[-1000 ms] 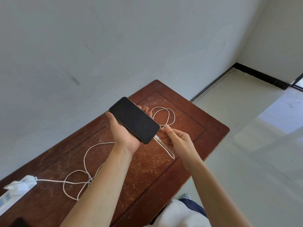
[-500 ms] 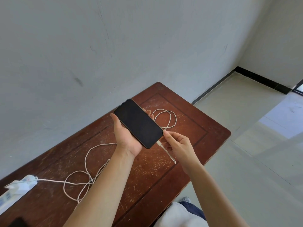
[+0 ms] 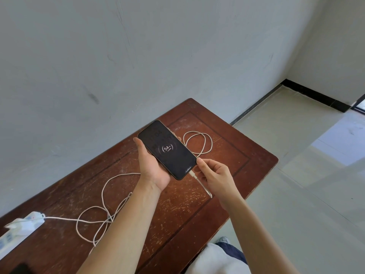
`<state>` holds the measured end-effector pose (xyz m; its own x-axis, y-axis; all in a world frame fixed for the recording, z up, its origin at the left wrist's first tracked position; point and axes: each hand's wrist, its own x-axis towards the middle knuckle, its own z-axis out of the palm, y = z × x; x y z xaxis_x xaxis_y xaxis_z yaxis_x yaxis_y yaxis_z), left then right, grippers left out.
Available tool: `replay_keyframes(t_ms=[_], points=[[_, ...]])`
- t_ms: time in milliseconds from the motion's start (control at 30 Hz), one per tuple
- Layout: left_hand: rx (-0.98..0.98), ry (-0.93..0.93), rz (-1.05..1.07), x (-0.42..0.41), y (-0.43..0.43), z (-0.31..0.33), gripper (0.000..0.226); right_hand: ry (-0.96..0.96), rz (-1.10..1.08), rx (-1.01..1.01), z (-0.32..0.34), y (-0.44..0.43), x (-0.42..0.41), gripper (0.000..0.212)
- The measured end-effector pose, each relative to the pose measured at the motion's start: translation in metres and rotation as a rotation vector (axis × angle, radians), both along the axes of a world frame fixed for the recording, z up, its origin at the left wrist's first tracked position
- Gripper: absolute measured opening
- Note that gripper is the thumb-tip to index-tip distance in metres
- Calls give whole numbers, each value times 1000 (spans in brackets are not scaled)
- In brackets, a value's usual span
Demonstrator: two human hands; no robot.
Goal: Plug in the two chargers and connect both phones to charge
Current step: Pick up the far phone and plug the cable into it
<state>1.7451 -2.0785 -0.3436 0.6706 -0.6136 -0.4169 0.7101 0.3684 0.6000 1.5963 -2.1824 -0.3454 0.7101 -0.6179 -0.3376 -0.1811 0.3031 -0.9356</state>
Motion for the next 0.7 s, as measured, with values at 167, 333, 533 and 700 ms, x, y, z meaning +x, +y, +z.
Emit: replay_keyframes(t_ms=[167,333,533,700], points=[[-24,41,-22,-2,-2,-3,88,5,-4,-8,-5,-4,0,22],[-12,58,-19,0,-5,-11,79,160,-116,-33,-31,-9,2,28],[-15,119,-38,-1,-8,-26,70,646,91,103,-88,-19,-20,61],[42,127,-82,-4,-15,-38,65,588,63,236,-122,-31,-34,25]])
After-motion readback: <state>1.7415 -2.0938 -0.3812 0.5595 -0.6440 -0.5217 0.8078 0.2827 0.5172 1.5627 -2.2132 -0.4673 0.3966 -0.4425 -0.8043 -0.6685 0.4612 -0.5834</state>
